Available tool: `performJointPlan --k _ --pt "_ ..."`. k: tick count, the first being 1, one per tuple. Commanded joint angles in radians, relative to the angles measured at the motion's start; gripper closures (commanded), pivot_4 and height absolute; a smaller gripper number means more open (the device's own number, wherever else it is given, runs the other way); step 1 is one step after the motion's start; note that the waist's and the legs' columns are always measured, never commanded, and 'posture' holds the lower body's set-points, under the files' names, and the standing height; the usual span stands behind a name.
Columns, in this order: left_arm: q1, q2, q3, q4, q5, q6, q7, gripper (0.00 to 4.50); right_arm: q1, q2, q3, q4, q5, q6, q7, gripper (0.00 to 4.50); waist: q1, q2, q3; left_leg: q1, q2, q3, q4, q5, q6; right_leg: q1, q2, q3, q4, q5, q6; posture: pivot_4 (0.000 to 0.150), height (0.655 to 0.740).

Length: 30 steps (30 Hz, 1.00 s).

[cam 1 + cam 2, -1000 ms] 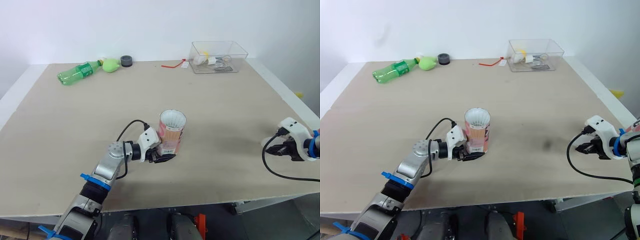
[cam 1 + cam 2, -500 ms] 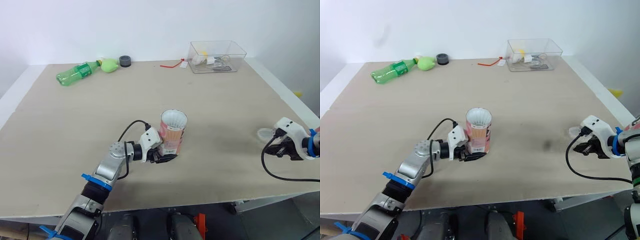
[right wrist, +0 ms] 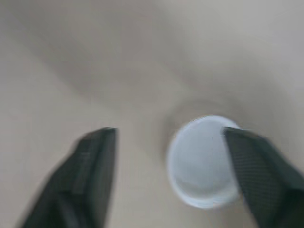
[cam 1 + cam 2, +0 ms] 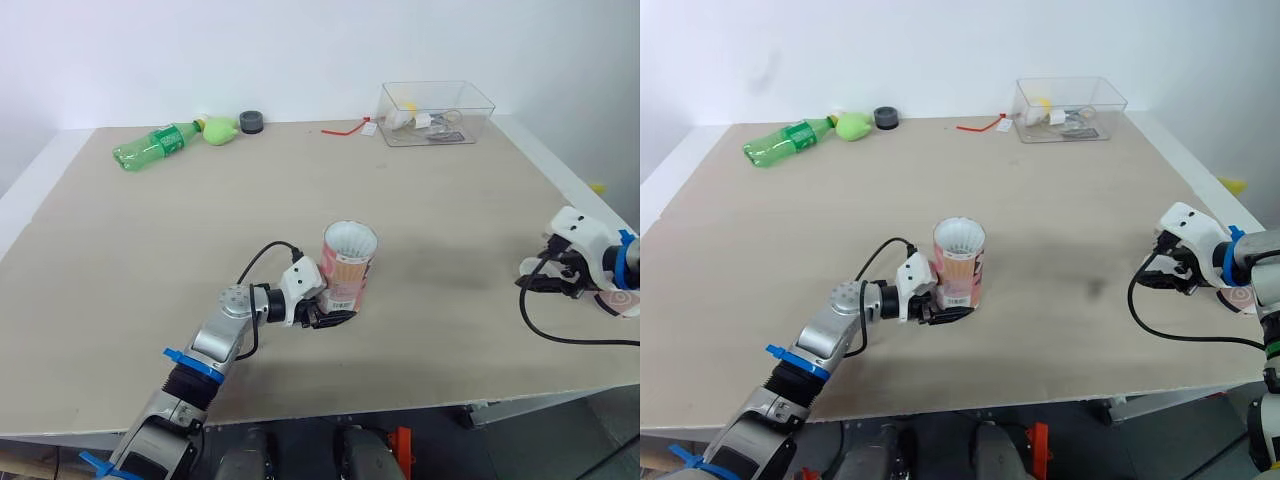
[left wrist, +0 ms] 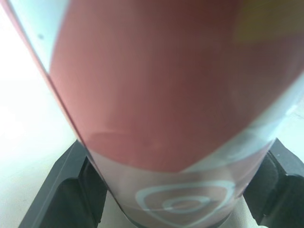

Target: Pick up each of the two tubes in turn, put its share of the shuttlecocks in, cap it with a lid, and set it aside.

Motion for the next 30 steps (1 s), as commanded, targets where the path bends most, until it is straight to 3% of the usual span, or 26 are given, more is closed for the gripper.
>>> performJointPlan --k 1,16,25,30 --pt "-0.002 -0.004 -0.003 -0.042 -0.015 0.001 0.000 1.35 -0.007 -0.010 -0.026 0.064 -0.017 -0.057 -0.040 0.09 0.000 0.000 0.000 0.000 0.000 0.000 0.000 0.000 0.000 0.000 0.000 0.000 0.000 0.000 0.000 0.150 0.7400" --pt "0.025 0.001 -0.009 -0.086 -0.020 0.034 0.009 1.35 -0.022 0.067 -0.015 0.152 -0.012 -0.072 -0.019 0.09 -0.003 0.000 0.000 0.002 0.001 0.001 0.000 0.000 0.000 0.001 0.002 0.001 0.000 0.001 0.000 0.150 0.7400" --pt "0.029 -0.001 -0.013 -0.095 -0.024 0.044 0.015 1.35 -0.151 0.158 -0.094 0.183 0.070 0.245 -0.036 0.09 -0.010 -0.001 0.000 0.006 0.003 0.003 0.000 0.001 0.000 0.002 0.004 0.003 0.000 0.004 -0.003 0.150 0.7400" --pt "0.034 -0.003 -0.017 -0.103 -0.026 0.050 0.023 1.35 -0.132 0.153 -0.064 0.155 0.048 0.272 -0.036 0.09 -0.003 0.000 0.000 0.004 0.003 0.002 0.000 0.000 0.000 0.001 0.004 0.003 0.000 0.002 -0.002 0.150 0.7400"
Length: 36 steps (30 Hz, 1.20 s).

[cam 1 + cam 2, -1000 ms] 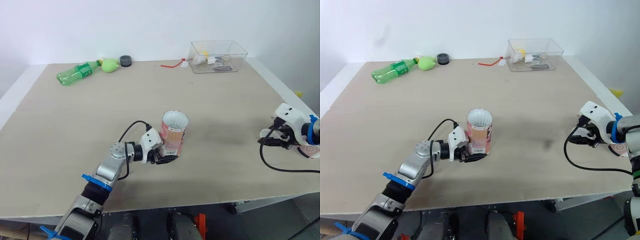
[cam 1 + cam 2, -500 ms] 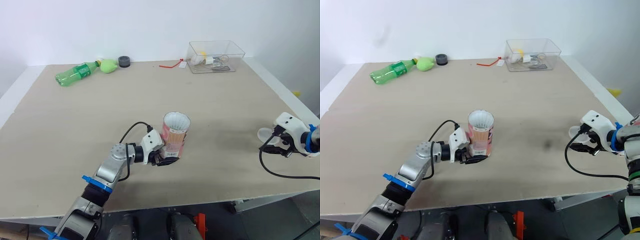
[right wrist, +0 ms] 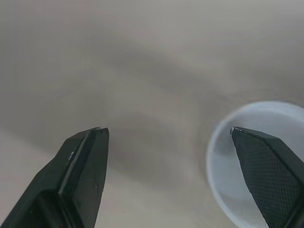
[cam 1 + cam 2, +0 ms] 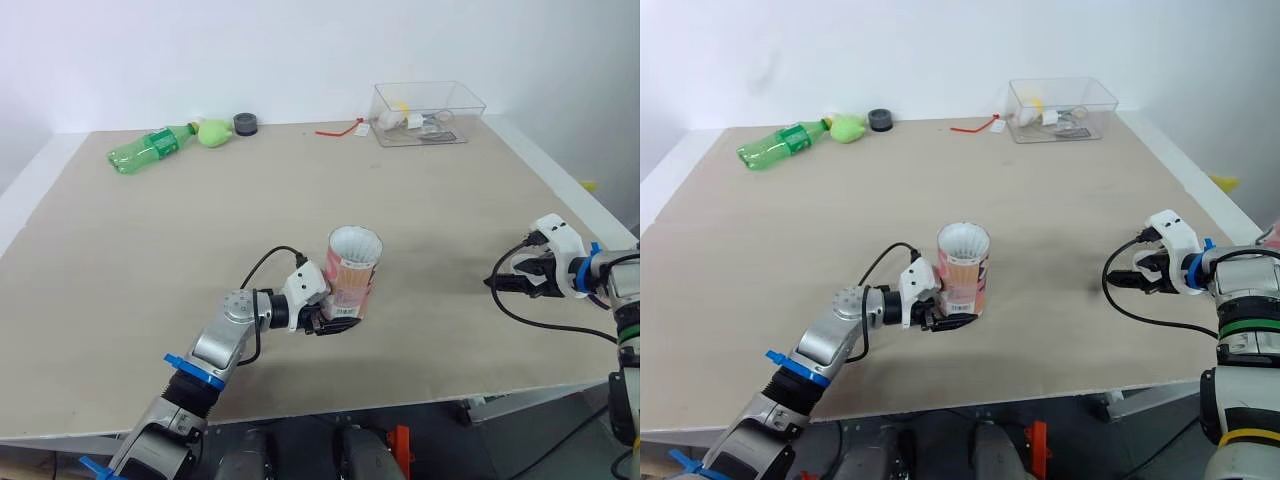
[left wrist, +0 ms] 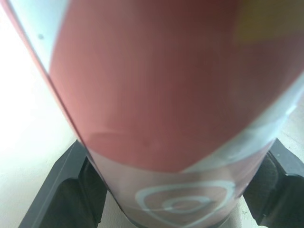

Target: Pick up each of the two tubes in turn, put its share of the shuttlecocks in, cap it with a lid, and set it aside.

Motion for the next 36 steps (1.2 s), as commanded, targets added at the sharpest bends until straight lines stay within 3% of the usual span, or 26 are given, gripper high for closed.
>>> performJointPlan --k 1,15,19,23,26,36 --pt "0.002 -0.003 0.004 -0.044 -0.012 0.003 0.011 1.35 -0.003 -0.027 0.004 -0.030 -0.013 0.010 0.001 0.09 0.000 0.000 0.000 0.000 -0.001 0.000 0.000 0.000 0.000 0.000 0.000 0.000 0.000 0.000 0.000 0.150 0.7400" --pt "0.012 -0.006 -0.003 -0.060 -0.019 0.014 0.021 1.35 0.017 -0.023 -0.032 -0.061 0.009 0.153 -0.067 0.09 0.000 0.000 0.000 -0.001 -0.002 -0.001 0.000 -0.001 0.000 0.000 -0.002 0.000 0.000 -0.001 0.001 0.150 0.7400" --pt "0.012 -0.007 -0.005 -0.060 -0.019 0.015 0.021 1.35 0.022 -0.021 -0.067 -0.066 0.037 0.206 -0.092 1.37 0.001 0.000 0.000 -0.001 -0.002 -0.001 0.000 -0.001 0.000 0.000 -0.002 0.000 0.000 -0.001 0.002 0.150 0.7400" --pt "0.012 -0.008 -0.003 -0.062 -0.022 0.019 0.021 1.35 0.060 -0.022 -0.084 -0.103 0.054 0.240 -0.108 3.32 0.001 0.000 0.000 -0.001 -0.002 -0.002 0.000 -0.001 0.000 0.000 -0.002 0.000 0.000 -0.001 0.001 0.150 0.7400" --pt "0.011 -0.009 -0.002 -0.063 -0.025 0.024 0.022 1.35 0.082 -0.022 -0.092 -0.124 0.059 0.246 -0.117 4.42 0.001 0.000 0.000 -0.001 -0.002 -0.002 0.000 -0.001 0.000 0.000 -0.001 0.000 0.000 -0.001 0.002 0.150 0.7400" --pt "-0.003 -0.010 0.003 -0.055 -0.039 0.033 0.021 1.35 0.089 -0.037 -0.072 -0.159 0.053 0.167 -0.101 4.42 0.000 -0.001 0.000 -0.001 -0.002 -0.002 0.000 -0.001 0.000 0.000 -0.001 0.000 0.000 -0.001 0.002 0.150 0.7400"
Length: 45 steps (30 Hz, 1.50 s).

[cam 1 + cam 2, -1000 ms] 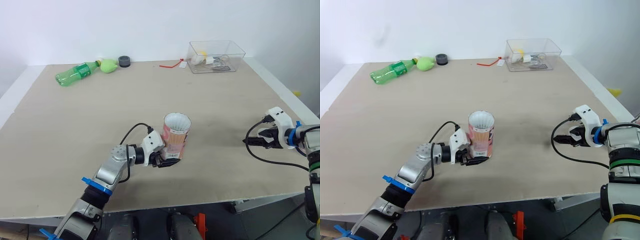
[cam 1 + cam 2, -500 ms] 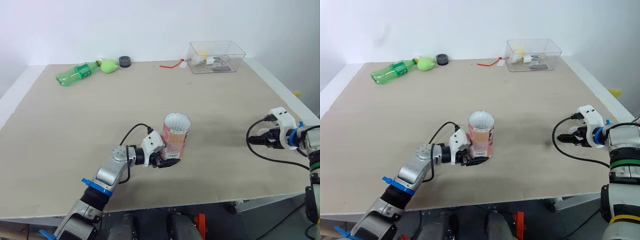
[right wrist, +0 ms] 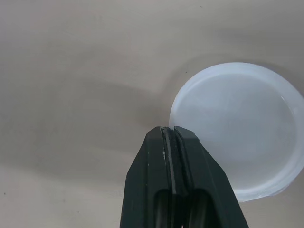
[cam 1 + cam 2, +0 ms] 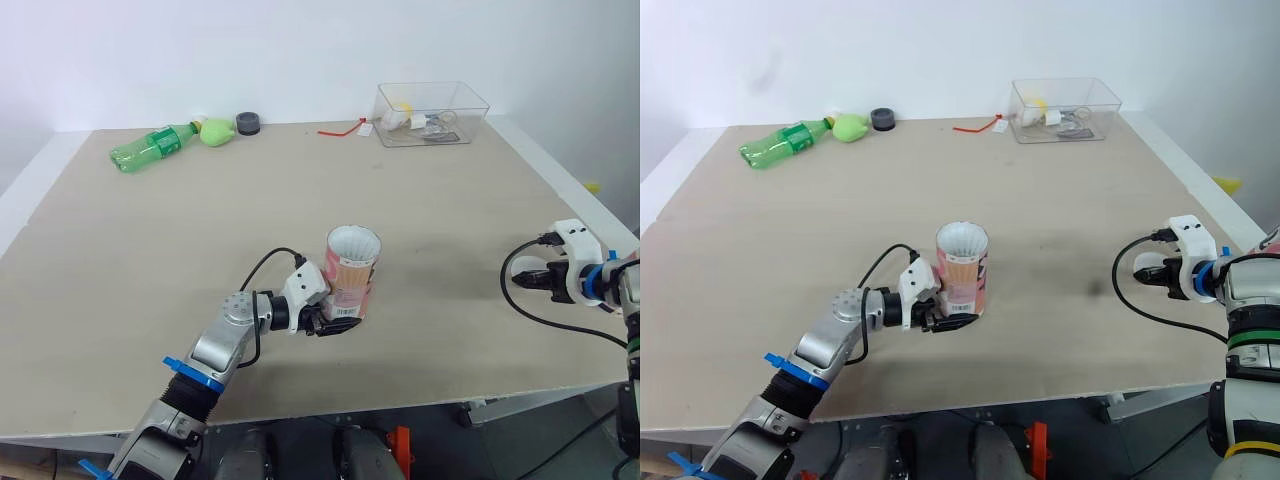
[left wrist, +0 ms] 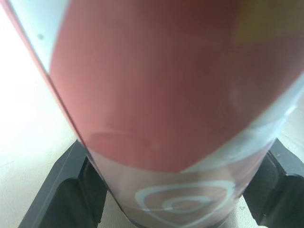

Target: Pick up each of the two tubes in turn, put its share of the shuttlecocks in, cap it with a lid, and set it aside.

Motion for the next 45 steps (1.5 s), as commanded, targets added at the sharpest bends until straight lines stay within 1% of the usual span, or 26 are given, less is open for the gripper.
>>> performJointPlan --k 1,5,11,14,19,23,27,29,31,37,38,39,42,45 --pt "-0.015 -0.005 0.007 -0.028 -0.015 -0.001 0.000 1.35 0.010 -0.029 0.018 -0.040 -0.009 -0.059 0.027 4.42 0.000 0.000 0.000 0.000 0.000 0.000 0.000 0.000 0.000 0.000 0.000 0.000 0.000 0.000 0.000 0.150 0.7400" --pt "-0.012 0.000 0.008 -0.026 -0.015 -0.002 -0.002 1.35 0.008 -0.064 0.036 -0.132 0.001 -0.095 0.096 4.42 -0.001 0.001 0.000 0.000 0.000 0.001 0.000 0.000 0.000 -0.001 0.000 0.000 0.000 0.000 0.000 0.150 0.7400" --pt "-0.024 0.008 0.019 0.000 -0.013 -0.015 -0.006 1.35 0.028 -0.104 0.063 -0.334 0.027 -0.120 0.208 4.42 -0.001 0.001 0.000 -0.001 0.000 0.000 -0.001 0.000 0.000 -0.001 0.000 0.000 0.000 0.000 0.000 0.150 0.7400" --pt "-0.041 0.012 0.025 0.024 -0.009 -0.028 -0.008 1.35 0.048 -0.117 0.091 -0.463 0.037 -0.159 0.265 4.42 0.000 0.001 0.000 -0.001 0.000 0.000 -0.001 0.000 0.000 -0.001 0.000 0.000 0.000 -0.001 0.000 0.150 0.7400" --pt "-0.059 0.018 0.026 0.051 -0.007 -0.047 -0.016 1.35 0.111 -0.132 0.158 -0.638 0.017 -0.316 0.354 4.42 0.001 0.001 0.000 -0.001 0.000 0.000 -0.001 0.000 0.000 -0.002 0.000 -0.001 0.000 -0.001 0.000 0.150 0.7400" --pt "-0.064 0.017 0.026 0.061 -0.008 -0.054 -0.018 1.35 0.134 -0.129 0.198 -0.781 0.047 -0.329 0.423 4.42 0.002 0.001 0.000 -0.002 0.000 -0.001 -0.001 -0.001 -0.001 -0.002 0.000 -0.002 0.000 -0.002 0.000 0.150 0.7400" --pt "-0.063 0.013 0.024 0.062 -0.010 -0.053 -0.018 1.35 0.118 -0.129 0.256 -0.807 0.013 -0.438 0.475 4.42 0.002 0.000 0.001 -0.002 0.000 -0.001 0.000 -0.001 -0.001 -0.002 -0.001 -0.002 0.000 -0.002 0.000 0.150 0.7400" --pt "-0.063 0.013 0.023 0.064 -0.009 -0.054 -0.018 1.35 0.103 -0.107 0.287 -0.797 0.004 -0.478 0.494 4.42 0.002 0.000 0.001 -0.002 0.000 -0.001 0.000 -0.001 -0.001 -0.002 -0.001 -0.002 0.000 -0.002 0.000 0.150 0.7400" --pt "-0.064 0.011 0.022 0.066 -0.008 -0.054 -0.018 1.35 0.088 -0.087 0.323 -0.766 -0.023 -0.553 0.507 4.42 0.002 0.000 0.001 -0.001 0.000 -0.001 0.000 -0.001 -0.001 -0.002 -0.001 -0.003 0.000 -0.002 0.000 0.150 0.7400" --pt "-0.053 0.011 0.022 0.052 -0.008 -0.046 -0.011 1.35 0.035 -0.037 0.394 -0.649 -0.092 -0.625 0.530 4.42 0.002 0.000 0.001 -0.002 0.000 -0.001 0.000 -0.001 -0.001 -0.002 -0.001 -0.003 0.000 -0.002 -0.001 0.150 0.7400" --pt "-0.050 0.011 0.021 0.048 -0.008 -0.045 -0.010 1.35 0.027 -0.037 0.404 -0.635 -0.100 -0.632 0.544 3.78 0.003 0.000 0.001 -0.002 0.000 -0.001 0.000 -0.001 -0.001 -0.002 -0.001 -0.003 0.000 -0.003 -0.001 0.150 0.7400" --pt "-0.047 0.012 0.021 0.044 -0.008 -0.043 -0.009 1.35 0.019 -0.036 0.408 -0.622 -0.109 -0.657 0.548 3.51 0.003 0.000 0.001 -0.002 0.000 -0.001 0.000 -0.001 -0.001 -0.002 -0.002 -0.003 0.000 -0.002 -0.001 0.150 0.7400" --pt "-0.042 0.014 0.021 0.037 -0.010 -0.039 -0.008 1.35 -0.001 -0.031 0.414 -0.604 -0.123 -0.713 0.559 2.16 0.003 0.000 0.001 -0.002 0.000 -0.001 -0.001 -0.001 -0.001 -0.002 -0.002 -0.003 0.000 -0.003 -0.001 0.150 0.7400" --pt "-0.041 0.016 0.021 0.035 -0.010 -0.036 -0.007 1.35 -0.012 -0.032 0.423 -0.638 -0.126 -0.709 0.588 0.64 0.002 0.000 0.001 -0.002 0.001 -0.001 -0.001 -0.001 -0.001 -0.002 -0.001 -0.003 0.000 -0.002 -0.002 0.150 0.7400"
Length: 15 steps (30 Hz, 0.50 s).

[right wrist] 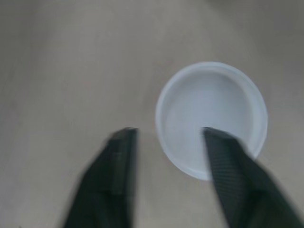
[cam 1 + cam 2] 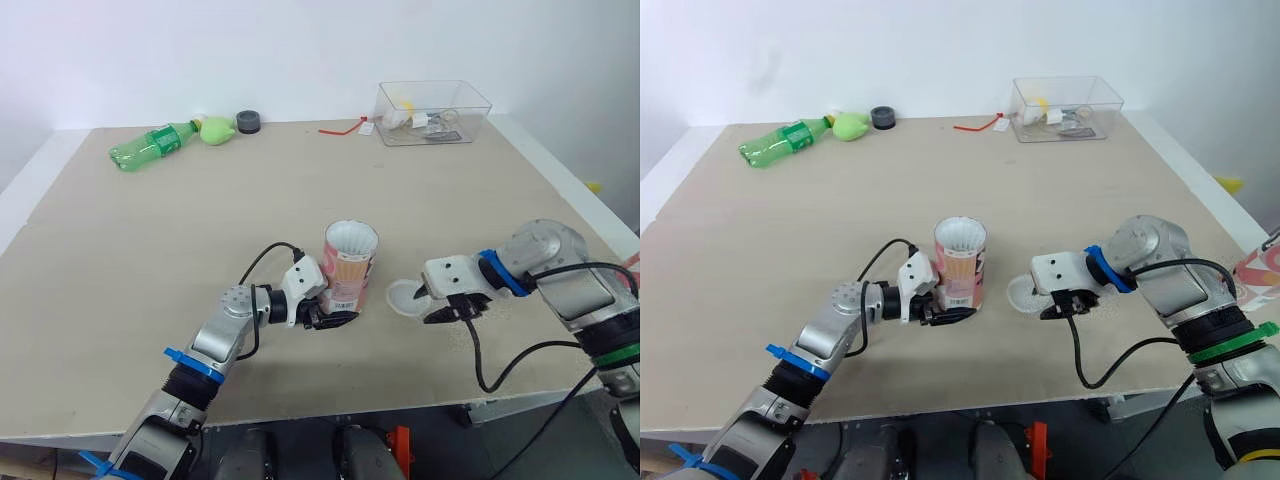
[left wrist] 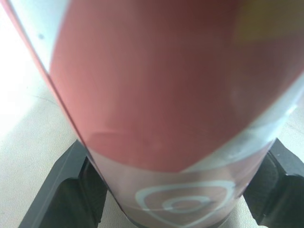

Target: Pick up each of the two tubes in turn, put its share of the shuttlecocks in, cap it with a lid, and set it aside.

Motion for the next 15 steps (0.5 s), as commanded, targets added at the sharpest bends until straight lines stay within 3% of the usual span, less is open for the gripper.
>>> performJointPlan --k 1,2,12,15 --pt "0.005 0.003 0.011 -0.033 -0.009 0.001 0.002 1.35 -0.028 -0.005 -0.006 -0.054 -0.005 -0.011 0.041 0.23 0.000 0.000 0.000 0.000 0.000 0.000 0.000 0.000 0.000 0.000 0.000 0.000 0.000 0.000 0.000 0.150 0.7400" --pt "0.005 0.003 0.012 -0.032 -0.010 0.001 0.002 1.35 -0.028 -0.004 -0.004 -0.062 -0.007 -0.013 0.045 0.04 0.000 0.000 0.000 0.000 0.000 0.000 0.000 0.000 0.000 0.000 0.000 0.000 0.000 0.000 0.000 0.150 0.7400" --pt "0.001 -0.008 0.008 -0.028 -0.009 -0.001 0.008 1.35 -0.075 0.038 0.065 -0.054 -0.093 -0.083 0.053 0.04 0.000 0.000 0.000 0.000 0.000 0.000 0.000 0.000 0.000 0.000 0.000 -0.001 0.000 0.000 0.000 0.150 0.7400" --pt "0.002 -0.010 0.008 -0.028 -0.008 -0.002 0.011 1.35 -0.093 0.051 0.079 -0.019 -0.109 -0.115 0.054 1.48 0.000 0.000 0.000 0.000 0.000 0.000 0.000 0.000 0.000 0.000 0.000 -0.001 0.000 0.000 -0.001 0.150 0.7400"
